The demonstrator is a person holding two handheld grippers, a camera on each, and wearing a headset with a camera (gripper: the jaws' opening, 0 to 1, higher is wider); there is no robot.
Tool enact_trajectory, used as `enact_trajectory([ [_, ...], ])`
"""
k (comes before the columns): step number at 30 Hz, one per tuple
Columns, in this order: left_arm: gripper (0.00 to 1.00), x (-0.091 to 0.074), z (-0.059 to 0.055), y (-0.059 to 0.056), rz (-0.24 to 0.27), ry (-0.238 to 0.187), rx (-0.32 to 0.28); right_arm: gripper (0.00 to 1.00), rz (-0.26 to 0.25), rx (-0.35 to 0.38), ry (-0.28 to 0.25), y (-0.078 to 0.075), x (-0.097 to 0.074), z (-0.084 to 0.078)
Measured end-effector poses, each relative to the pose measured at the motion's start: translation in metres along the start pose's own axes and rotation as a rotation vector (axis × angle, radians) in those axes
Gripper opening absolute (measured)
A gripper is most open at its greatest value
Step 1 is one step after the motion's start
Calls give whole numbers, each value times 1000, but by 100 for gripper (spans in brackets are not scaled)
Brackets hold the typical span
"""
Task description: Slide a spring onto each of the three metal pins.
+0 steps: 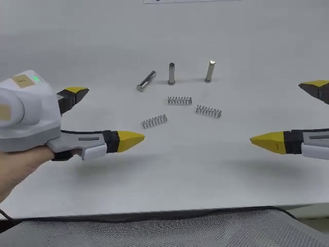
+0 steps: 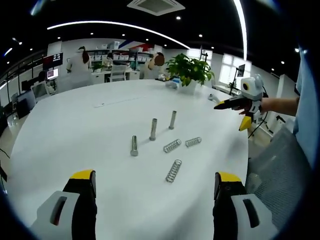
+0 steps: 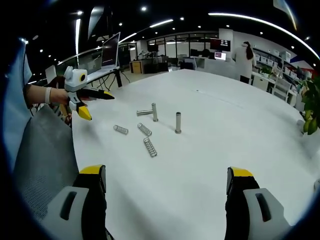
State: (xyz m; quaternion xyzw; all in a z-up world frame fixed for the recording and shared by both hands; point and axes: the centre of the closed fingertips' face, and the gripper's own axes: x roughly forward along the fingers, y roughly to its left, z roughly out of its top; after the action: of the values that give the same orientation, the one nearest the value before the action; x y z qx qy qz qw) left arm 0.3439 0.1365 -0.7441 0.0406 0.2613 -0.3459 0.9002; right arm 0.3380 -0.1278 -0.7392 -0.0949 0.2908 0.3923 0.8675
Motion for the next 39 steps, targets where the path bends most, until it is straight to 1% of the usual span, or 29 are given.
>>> enact_trajectory([
  [2, 96, 3, -1, 0, -10, 17, 10, 100, -1, 3, 2, -2, 1, -1],
  [3, 96, 4, 0, 0, -15, 18, 12, 100, -1, 2, 3, -3, 1, -2],
  [4, 96, 6, 2, -1, -24, 16, 23, 100, 1, 0, 3, -4, 1, -2],
  [5, 95, 8, 4, -1, -31, 23, 27, 100, 2, 2, 3, -5, 1, -3],
  [6, 95, 9, 4, 0, -32, 32, 28, 100, 2, 3, 4, -5, 1, -3],
  [9, 95, 13, 8, 3, -43, 41, 39, 100, 4, 2, 8, -6, 2, -4],
  [10, 95, 15, 8, 5, -47, 51, 40, 100, 5, 1, 8, -6, 2, -4],
  [13, 94, 18, 9, 5, -61, 65, 48, 100, 7, 1, 9, -6, 2, -4],
  [18, 94, 24, 7, 3, -103, 125, 96, 100, 8, 1, 13, -4, 4, -5],
  [19, 93, 26, 7, 4, -104, 127, 105, 100, 8, 1, 14, -4, 4, -5],
  [21, 93, 28, 6, 4, -117, 148, 110, 100, 8, 3, 13, -4, 4, -5],
  [23, 92, 30, 6, 4, -129, 158, 123, 100, 10, 3, 13, -3, 5, -5],
  [27, 91, 34, 7, 9, -136, 174, 144, 100, 13, 1, 15, -1, 5, -6],
  [29, 91, 35, 7, 11, -140, 188, 143, 99, 12, 2, 16, -1, 6, -6],
  [32, 90, 36, 8, 13, -144, 196, 134, 99, 14, 5, 17, 1, 6, -8],
  [39, 87, 42, 12, 17, -159, 215, 137, 99, 18, 15, 16, 4, 8, -9],
])
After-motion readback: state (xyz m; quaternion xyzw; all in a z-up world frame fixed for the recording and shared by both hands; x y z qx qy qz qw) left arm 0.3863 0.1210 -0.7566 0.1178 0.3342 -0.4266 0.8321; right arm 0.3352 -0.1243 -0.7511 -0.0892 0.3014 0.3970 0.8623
